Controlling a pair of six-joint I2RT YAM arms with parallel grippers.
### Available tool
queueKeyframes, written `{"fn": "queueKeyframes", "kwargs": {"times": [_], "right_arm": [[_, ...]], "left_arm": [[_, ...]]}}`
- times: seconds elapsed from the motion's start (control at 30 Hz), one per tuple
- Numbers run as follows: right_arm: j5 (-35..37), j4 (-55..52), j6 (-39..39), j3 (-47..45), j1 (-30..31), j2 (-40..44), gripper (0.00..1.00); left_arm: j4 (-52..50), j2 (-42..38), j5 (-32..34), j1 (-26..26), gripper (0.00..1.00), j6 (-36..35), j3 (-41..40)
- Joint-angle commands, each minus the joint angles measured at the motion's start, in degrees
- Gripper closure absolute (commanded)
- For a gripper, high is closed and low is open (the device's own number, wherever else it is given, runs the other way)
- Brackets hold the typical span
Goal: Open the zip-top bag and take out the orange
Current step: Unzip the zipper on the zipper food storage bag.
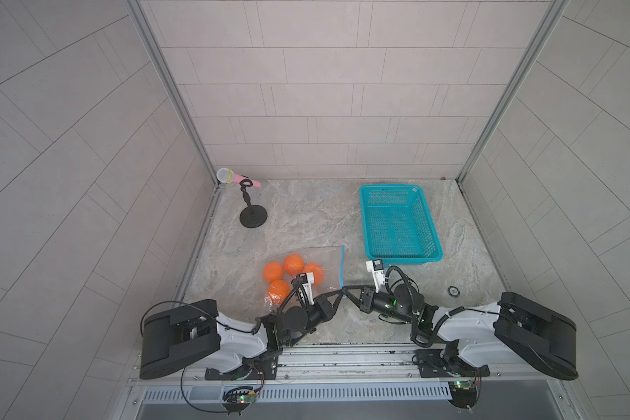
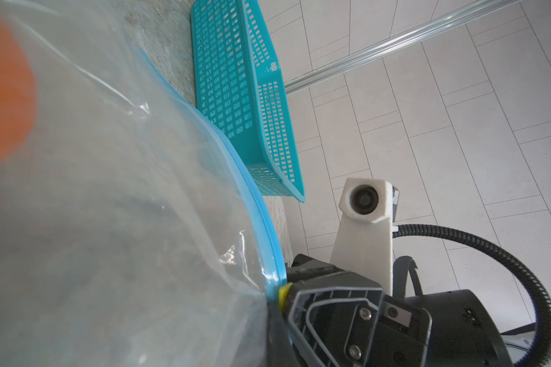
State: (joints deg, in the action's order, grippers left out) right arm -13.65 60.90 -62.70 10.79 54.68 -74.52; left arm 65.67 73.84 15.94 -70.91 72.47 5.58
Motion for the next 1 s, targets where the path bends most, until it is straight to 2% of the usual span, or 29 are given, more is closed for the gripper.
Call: {"fn": "queueKeyframes", "kwargs": {"times": [0.0, 0.2, 0.4, 0.5, 0.63, 0.83, 0.97], "right_arm": [[0.2, 1.5, -0.7, -1.2, -0.7, 0.5, 0.98], [1.5, -6.7, 0.6, -1.3, -2.1, 3.9, 0.99], [-0.1, -20.7, 2.7, 0.5, -3.6, 9.6, 0.99], [-0.5, -27.6, 3.6, 1.9, -3.6, 12.3, 0.99], [1.2, -31.2, 4.3, 2.1, -3.7, 14.4, 0.99], [-0.3, -26.3, 3.2, 2.6, -3.6, 10.0, 0.99], [0.8, -15.9, 1.6, 1.5, -3.6, 4.4, 0.99]], "left_arm": [[1.9, -2.0, -1.6, -0.3, 1.00, -1.4, 1.1], [1.7, -2.2, -4.7, -0.3, 1.00, -2.8, 1.0], [1.8, -1.2, -8.6, -0.3, 1.00, -3.4, 1.7], [1.9, -1.0, -8.7, -0.3, 1.00, -3.9, 1.4], [2.4, 0.1, -9.1, -0.3, 1.00, -4.0, 1.5], [2.8, 2.7, -10.2, -0.3, 1.00, -4.4, 2.9], [3.9, 2.9, -11.9, -0.5, 1.00, -4.9, 2.8]]}}
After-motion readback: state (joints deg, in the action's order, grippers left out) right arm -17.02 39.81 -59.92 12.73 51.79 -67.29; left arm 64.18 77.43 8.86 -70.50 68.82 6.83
